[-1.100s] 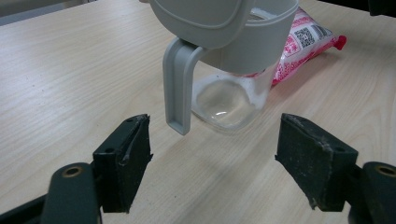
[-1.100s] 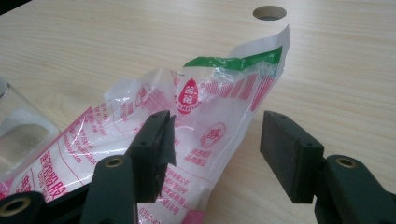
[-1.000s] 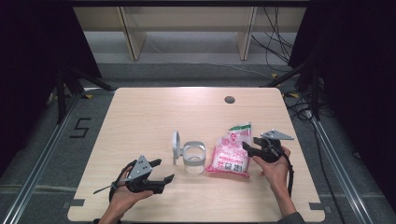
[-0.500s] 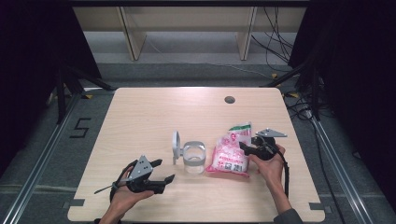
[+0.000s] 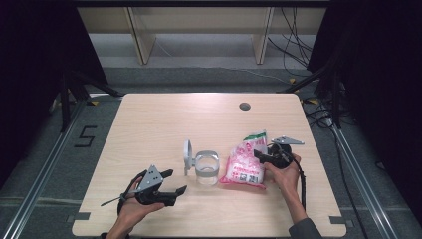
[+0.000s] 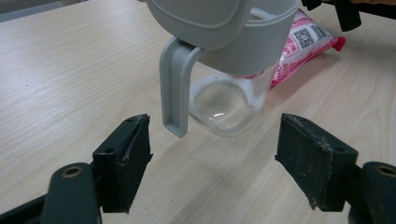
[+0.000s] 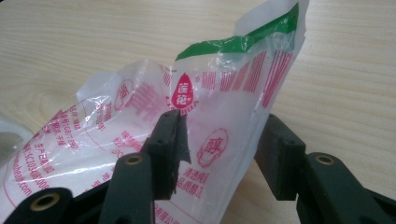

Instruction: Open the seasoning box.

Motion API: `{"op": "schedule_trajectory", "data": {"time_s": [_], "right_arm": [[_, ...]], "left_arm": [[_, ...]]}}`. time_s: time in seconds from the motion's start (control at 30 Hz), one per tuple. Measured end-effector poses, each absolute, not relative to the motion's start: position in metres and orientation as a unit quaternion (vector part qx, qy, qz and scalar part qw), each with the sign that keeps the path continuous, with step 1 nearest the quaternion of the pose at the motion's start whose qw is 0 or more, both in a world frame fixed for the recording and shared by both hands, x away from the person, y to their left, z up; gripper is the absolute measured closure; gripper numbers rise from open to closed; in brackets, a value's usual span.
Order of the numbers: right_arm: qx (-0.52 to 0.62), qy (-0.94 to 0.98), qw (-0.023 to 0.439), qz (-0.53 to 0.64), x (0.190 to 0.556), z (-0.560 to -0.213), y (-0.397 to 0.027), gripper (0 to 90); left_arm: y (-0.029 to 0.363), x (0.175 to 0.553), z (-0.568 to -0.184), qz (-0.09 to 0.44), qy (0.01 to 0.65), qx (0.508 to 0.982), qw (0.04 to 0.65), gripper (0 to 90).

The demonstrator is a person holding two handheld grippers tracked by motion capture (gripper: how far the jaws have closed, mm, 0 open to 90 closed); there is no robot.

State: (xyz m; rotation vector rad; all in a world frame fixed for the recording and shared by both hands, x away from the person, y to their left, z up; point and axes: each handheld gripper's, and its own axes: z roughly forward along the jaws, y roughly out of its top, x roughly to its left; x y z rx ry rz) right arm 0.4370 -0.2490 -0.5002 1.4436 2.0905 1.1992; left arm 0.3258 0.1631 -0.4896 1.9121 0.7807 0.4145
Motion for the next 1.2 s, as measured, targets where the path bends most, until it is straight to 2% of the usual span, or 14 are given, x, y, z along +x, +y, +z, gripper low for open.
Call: {"op": "schedule_trajectory", "data": {"time_s": [0.47, 0.67, 0.7, 0.8, 0.9, 1.2], "right_arm": [[0.512, 0.730, 0.162, 0.423, 0.4426, -0.5057, -0.2487, 57.8], [0.519, 0.728, 0.127, 0.430, 0.4402, -0.5054, -0.2444, 66.9], [0.519, 0.728, 0.135, 0.428, 0.4409, -0.5064, -0.2441, 69.1], [0.515, 0.732, 0.126, 0.428, 0.4406, -0.5059, -0.2451, 78.4], [0.500, 0.738, 0.135, 0.432, 0.4415, -0.5053, -0.2472, 87.7], [0.486, 0.741, 0.141, 0.442, 0.4391, -0.5020, -0.2469, 90.0]], "left_arm": [[0.1611, 0.3280, -0.4906, 0.163, 0.316, 0.793, 0.494, 25.1], [0.1605, 0.3267, -0.4895, 0.167, 0.316, 0.792, 0.494, 25.1], [0.1596, 0.3266, -0.4897, 0.166, 0.319, 0.787, 0.501, 25.1], [0.1614, 0.3269, -0.4896, 0.169, 0.317, 0.792, 0.494, 25.1], [0.1619, 0.3276, -0.4889, 0.170, 0.314, 0.796, 0.489, 25.1], [0.1606, 0.3284, -0.4895, 0.167, 0.314, 0.792, 0.496, 25.1]]}}
